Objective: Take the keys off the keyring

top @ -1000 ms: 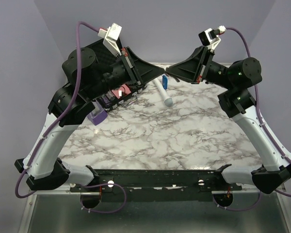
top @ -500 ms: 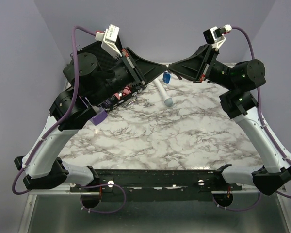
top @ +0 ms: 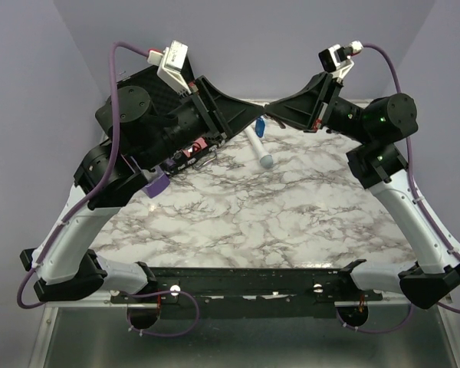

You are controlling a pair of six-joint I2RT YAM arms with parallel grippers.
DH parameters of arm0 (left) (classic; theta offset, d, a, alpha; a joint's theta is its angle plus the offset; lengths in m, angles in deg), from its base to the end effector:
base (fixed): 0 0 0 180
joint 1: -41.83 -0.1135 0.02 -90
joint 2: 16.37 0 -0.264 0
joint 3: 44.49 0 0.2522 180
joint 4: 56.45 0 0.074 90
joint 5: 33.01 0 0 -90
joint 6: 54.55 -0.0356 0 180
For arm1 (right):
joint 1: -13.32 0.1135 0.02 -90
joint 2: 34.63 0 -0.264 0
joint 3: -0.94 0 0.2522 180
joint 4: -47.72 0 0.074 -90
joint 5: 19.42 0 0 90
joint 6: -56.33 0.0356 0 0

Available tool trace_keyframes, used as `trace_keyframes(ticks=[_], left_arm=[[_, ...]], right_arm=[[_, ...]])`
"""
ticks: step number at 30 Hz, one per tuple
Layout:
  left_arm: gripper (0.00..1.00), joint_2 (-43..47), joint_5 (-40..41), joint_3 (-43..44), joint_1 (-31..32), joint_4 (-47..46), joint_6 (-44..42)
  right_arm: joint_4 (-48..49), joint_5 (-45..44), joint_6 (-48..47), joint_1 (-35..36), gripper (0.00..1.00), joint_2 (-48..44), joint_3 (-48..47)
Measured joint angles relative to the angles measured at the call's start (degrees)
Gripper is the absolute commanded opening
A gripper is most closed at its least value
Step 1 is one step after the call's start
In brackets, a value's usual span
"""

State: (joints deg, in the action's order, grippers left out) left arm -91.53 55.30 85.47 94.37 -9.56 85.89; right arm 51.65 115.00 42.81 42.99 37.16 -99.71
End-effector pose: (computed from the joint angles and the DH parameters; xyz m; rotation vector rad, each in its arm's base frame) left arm 0.1246 -0.1644 0.5899 0.0569 1.6140 -1.4661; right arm 0.1979 0.1414 0.5399 -0.3338 1.3994 1.9708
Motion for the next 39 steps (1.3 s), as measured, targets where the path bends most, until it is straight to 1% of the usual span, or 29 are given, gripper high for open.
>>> trace_keyframes(ticks=[5,8,9,11,16,20,26,30,34,39], left_arm=[[0.51,0.48,0.04,0.0,-0.02,0.07,-0.96],[0.58,0.5,0.02,0.0,-0.35,0.35,-1.42],[0.62,0.52,0.0,0.0,-0.59,0.52,-1.6],[0.66,0.57,-0.22,0.0,-1.31,1.05,-1.97],[0.7,1.09,-2.29,-0.04,-3.85,3.28,-3.41],[0.72,2.32,-6.19,-0.39,-6.62,4.87,-5.33],[0.74,2.86,-17.68,0.26,-13.57,7.15,-8.72],[0.73,-0.57,-28.96,4.92,-17.49,8.57,-10.67],[0.69,-3.89,-38.12,7.43,-18.36,9.03,-12.31],[0.63,-6.38,-45.92,7.8,-18.45,8.33,-12.37]], right_arm=[[-0.74,0.0,-0.07,0.0,0.01,-0.02,0.55],[-0.98,0.0,-0.2,0.0,0.01,-0.02,0.68],[-1.07,0.0,-0.33,0.0,0.01,-0.02,0.72],[-1.38,0.04,-0.74,0.0,0.01,-0.02,0.72],[-4.57,0.52,-2.89,0.0,0.01,-0.42,0.72],[-8.98,1.53,-5.49,0.0,0.01,-0.85,0.48],[-12.33,3.78,-7.67,0.0,0.01,-1.53,-0.02],[-13.35,6.88,-8.04,0.0,0.01,-1.53,-1.18],[-13.53,10.58,-8.04,0.0,0.01,-1.03,-3.21],[-13.53,13.57,-8.0,0.0,0.01,-0.42,-4.46]])
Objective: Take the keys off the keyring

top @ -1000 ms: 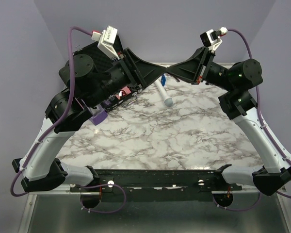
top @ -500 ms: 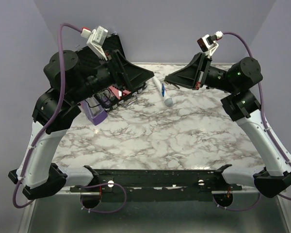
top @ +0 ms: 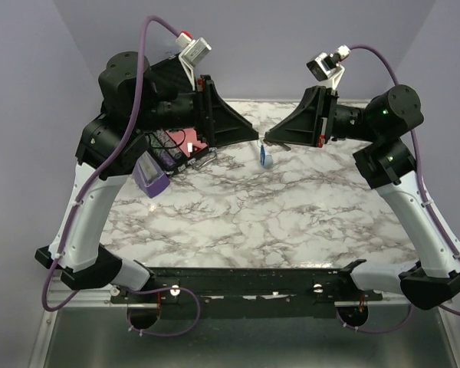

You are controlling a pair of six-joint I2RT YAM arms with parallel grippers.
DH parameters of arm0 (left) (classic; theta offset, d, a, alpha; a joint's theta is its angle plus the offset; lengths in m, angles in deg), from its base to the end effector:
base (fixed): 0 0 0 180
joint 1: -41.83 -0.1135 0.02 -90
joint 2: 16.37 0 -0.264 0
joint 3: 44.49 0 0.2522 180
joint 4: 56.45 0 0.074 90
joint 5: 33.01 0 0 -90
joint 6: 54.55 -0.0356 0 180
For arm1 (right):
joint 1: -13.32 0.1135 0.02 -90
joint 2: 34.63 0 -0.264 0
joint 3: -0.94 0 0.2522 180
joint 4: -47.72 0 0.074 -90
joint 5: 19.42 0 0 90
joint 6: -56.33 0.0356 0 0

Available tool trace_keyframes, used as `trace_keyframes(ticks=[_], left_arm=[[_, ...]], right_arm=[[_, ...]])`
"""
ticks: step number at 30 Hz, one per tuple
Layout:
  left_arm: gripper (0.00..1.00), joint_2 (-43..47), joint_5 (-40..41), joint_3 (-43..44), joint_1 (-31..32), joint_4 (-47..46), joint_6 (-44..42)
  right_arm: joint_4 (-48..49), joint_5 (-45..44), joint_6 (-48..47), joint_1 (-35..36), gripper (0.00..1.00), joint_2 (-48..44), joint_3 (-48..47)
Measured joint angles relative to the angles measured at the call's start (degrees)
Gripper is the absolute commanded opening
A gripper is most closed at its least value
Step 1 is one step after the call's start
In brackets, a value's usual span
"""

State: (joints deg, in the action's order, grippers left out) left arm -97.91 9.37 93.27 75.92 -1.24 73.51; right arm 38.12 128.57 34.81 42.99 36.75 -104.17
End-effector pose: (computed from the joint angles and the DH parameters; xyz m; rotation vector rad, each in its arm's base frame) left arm 0.1669 -0.1447 0.5860 0.6844 1.6770 -1.5795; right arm 0.1851 0.1402 0.5417 -0.6047 1.5636 1.9483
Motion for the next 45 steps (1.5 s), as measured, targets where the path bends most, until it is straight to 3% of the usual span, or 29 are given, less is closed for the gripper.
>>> trace_keyframes(ticks=[14,20,28,30,33,45], left_arm=[[0.46,-1.03,-6.32,-1.42,0.0,-3.85,2.49],[0.3,-1.05,-6.51,-1.79,0.17,-4.17,3.15],[0.29,-1.64,-6.91,-1.42,0.9,-4.11,3.52],[0.21,-2.01,-7.1,-1.25,1.22,-4.09,3.52],[0.0,-2.45,-7.3,-1.18,1.57,-4.09,3.61],[0.0,-2.16,-4.07,-0.59,2.86,-3.69,5.49]], right_arm=[[-0.04,0.85,0.04,0.0,0.01,0.22,0.0],[0.0,0.85,0.46,0.0,0.01,0.31,0.0],[0.02,0.85,0.5,0.0,0.01,0.76,-0.22],[0.02,0.87,0.52,0.0,0.01,0.96,-0.35],[0.0,0.92,0.55,0.0,0.01,1.22,-0.59],[0.5,1.09,0.46,-0.15,0.01,1.31,-1.07]])
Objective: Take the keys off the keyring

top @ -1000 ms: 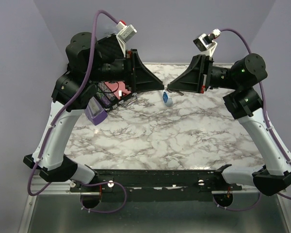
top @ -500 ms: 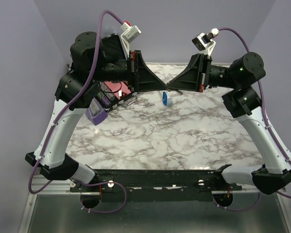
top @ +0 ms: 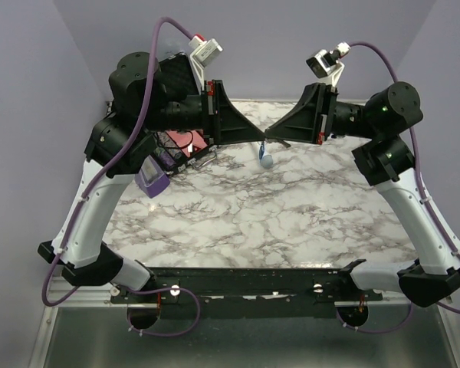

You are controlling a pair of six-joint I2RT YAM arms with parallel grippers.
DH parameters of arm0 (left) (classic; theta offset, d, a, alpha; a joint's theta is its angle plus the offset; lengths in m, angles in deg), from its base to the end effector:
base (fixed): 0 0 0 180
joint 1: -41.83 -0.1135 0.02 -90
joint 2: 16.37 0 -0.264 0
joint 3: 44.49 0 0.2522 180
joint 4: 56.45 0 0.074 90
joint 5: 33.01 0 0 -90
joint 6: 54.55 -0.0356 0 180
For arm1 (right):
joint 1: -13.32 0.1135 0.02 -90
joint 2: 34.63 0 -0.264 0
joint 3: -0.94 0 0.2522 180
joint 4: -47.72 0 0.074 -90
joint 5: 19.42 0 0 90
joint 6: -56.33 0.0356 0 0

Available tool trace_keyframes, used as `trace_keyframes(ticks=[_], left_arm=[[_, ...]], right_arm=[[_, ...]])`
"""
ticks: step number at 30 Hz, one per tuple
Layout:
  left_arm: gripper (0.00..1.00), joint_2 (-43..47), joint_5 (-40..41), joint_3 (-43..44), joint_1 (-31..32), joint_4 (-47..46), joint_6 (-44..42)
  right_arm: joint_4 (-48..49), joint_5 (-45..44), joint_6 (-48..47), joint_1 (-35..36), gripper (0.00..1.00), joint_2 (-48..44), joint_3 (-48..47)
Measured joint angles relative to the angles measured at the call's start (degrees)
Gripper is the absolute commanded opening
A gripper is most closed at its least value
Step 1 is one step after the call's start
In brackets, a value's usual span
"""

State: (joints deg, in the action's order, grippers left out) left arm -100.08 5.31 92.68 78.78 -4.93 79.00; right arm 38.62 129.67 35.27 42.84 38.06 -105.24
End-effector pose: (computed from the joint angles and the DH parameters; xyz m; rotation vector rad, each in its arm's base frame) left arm 0.1728 -0.1649 0.5818 0.7356 1.7072 -1.7252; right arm 0.1902 0.1428 0.5428 -0.6215 1.5683 1.9574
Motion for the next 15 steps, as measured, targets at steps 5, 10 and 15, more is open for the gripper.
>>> trace_keyframes(ticks=[5,10,15], left_arm=[[0.0,1.2,7.04,0.0,2.19,0.66,2.19],[0.0,2.12,15.56,0.02,4.57,-0.44,5.11],[0.0,2.29,22.03,0.02,5.97,-1.66,7.17]], right_arm=[[1.09,-1.36,0.04,-0.09,0.01,-0.26,0.0],[3.43,-5.27,0.48,-0.31,0.01,-0.87,0.28],[9.35,-10.23,3.63,-0.42,0.01,-1.88,3.61]])
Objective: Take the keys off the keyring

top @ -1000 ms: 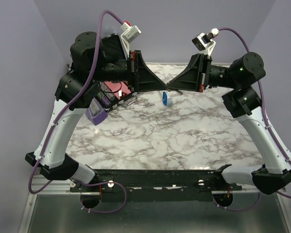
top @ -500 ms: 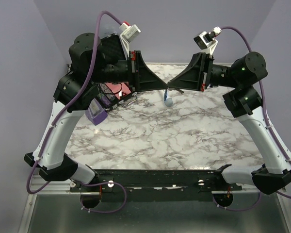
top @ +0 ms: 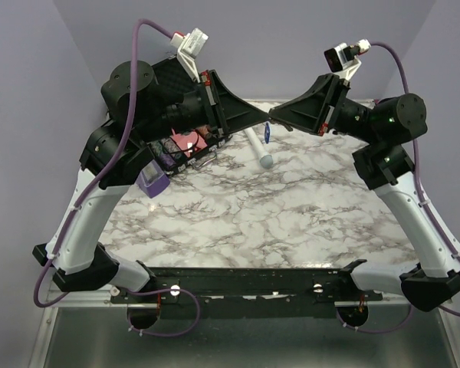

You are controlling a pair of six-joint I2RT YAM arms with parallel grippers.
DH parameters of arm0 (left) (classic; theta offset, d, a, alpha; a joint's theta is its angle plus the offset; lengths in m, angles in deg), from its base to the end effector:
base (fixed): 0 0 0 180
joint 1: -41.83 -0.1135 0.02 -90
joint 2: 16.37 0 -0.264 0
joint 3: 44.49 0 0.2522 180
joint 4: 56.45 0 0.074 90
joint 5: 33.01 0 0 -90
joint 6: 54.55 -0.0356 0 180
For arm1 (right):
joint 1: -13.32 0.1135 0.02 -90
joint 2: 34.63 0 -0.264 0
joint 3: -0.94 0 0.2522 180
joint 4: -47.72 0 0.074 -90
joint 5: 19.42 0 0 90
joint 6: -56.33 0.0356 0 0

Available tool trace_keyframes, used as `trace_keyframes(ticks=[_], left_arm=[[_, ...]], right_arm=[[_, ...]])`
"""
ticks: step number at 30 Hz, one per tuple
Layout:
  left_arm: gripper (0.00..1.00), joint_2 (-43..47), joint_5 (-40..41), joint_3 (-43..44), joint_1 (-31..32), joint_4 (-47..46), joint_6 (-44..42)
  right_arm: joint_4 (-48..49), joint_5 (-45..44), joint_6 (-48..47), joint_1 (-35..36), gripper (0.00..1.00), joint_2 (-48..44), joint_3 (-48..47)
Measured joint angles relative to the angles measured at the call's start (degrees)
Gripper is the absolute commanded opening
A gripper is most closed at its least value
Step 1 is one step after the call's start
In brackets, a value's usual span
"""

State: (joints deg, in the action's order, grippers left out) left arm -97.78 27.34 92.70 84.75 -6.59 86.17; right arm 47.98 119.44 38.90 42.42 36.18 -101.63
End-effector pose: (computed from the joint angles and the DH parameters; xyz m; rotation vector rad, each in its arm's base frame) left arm 0.1541 -0.1673 0.5939 0.3741 1.6931 -1.6469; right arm 0.1882 0.1354 0.5472 -0.4477 1.4104 1.9296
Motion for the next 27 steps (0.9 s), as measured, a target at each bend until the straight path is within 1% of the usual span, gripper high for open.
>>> trace_keyframes(ticks=[5,13,21,27], left_arm=[[0.0,0.0,4.74,-0.02,0.74,-0.87,0.81],[0.0,0.7,12.15,-1.55,3.45,-5.33,1.29],[0.0,0.94,16.92,-2.29,5.22,-7.76,1.31],[0.23,1.77,18.4,-3.89,5.44,-7.78,0.83]], right_arm=[[5.53,-3.21,3.85,-0.09,0.01,0.15,2.29],[12.46,-6.38,7.87,-0.07,0.01,0.61,3.74],[14.43,-8.63,8.83,-0.07,0.01,0.81,3.93],[12.09,-8.96,7.48,-0.02,0.01,0.28,4.17]])
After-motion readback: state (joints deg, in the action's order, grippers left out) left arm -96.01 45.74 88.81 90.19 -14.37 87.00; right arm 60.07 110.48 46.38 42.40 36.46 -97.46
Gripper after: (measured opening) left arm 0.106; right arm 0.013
